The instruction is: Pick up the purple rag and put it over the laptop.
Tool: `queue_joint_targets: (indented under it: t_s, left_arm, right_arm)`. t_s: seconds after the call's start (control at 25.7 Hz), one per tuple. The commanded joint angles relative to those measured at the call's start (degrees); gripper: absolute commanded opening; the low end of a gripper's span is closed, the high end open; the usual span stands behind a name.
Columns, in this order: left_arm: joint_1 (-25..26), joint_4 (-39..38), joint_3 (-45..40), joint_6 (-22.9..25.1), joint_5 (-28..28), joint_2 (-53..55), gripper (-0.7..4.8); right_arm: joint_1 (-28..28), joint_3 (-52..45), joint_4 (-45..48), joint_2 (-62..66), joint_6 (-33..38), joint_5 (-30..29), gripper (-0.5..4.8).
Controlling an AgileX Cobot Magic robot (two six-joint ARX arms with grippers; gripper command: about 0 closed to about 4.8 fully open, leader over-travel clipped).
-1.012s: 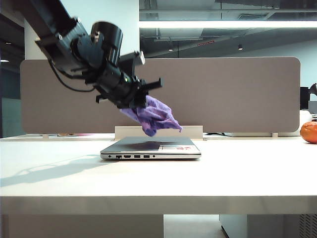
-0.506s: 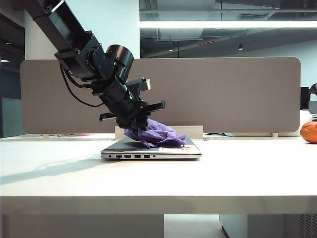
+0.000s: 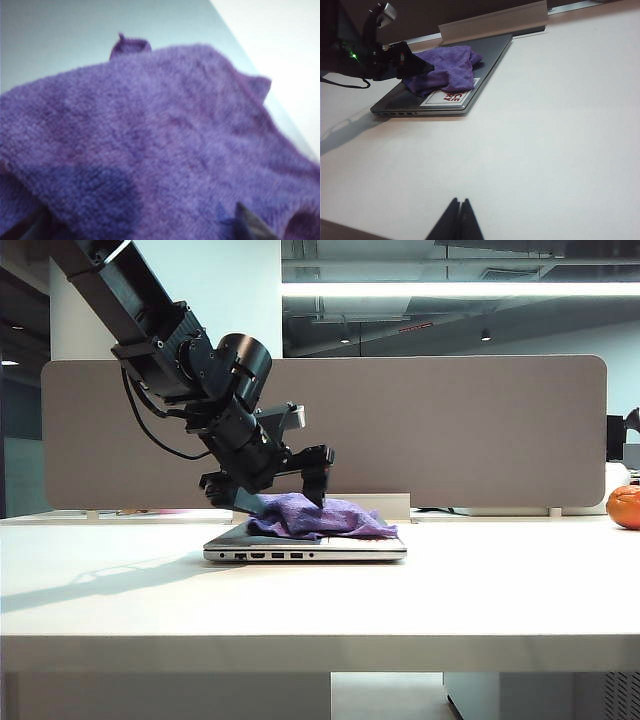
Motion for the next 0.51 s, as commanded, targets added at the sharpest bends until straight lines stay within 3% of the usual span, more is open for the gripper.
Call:
queue_joint_targets:
  t_s: [0.04,0.51]
  left_arm:
    - [0.04,-2.25,0.70,0.42,0.20,-0.44,4.79]
    - [0.07,-4.96,0.72,3.02,-0.04,-5.90,4.79]
  right_arm:
    - [0.00,-0.17,0.46,-0.04,0.02,-0.31,0.22]
    - [0.00,-0.17,0.46,-0.04,0.02,-0.31,0.22]
